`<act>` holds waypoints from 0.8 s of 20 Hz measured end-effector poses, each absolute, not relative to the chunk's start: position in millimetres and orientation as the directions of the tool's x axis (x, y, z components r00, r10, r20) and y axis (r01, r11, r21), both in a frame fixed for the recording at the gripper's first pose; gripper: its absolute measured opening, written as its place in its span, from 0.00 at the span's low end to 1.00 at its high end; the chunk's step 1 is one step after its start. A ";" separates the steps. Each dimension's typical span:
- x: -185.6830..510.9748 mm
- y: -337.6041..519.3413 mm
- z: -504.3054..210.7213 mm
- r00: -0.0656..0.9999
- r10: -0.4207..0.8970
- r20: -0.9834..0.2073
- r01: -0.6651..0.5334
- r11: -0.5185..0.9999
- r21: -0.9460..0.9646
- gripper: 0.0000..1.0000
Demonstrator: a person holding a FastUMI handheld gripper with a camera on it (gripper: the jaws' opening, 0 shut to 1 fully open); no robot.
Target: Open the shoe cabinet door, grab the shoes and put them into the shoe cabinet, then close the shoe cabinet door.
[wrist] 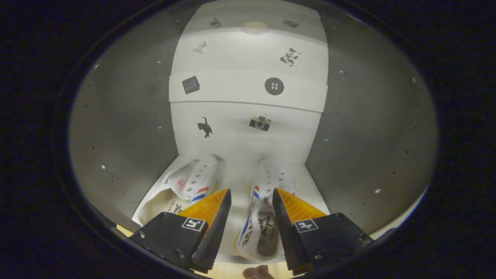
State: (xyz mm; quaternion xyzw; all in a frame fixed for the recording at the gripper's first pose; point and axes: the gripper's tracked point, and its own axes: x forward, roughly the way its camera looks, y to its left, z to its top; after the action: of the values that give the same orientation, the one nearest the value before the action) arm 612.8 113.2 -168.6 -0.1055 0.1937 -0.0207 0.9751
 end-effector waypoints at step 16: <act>305.9 172.8 -65.7 0.980 0.043 -0.194 -0.078 0.982 -0.174 0.94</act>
State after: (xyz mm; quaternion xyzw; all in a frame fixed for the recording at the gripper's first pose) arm 305.9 172.8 -65.7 -0.0908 0.0951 0.0305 0.9908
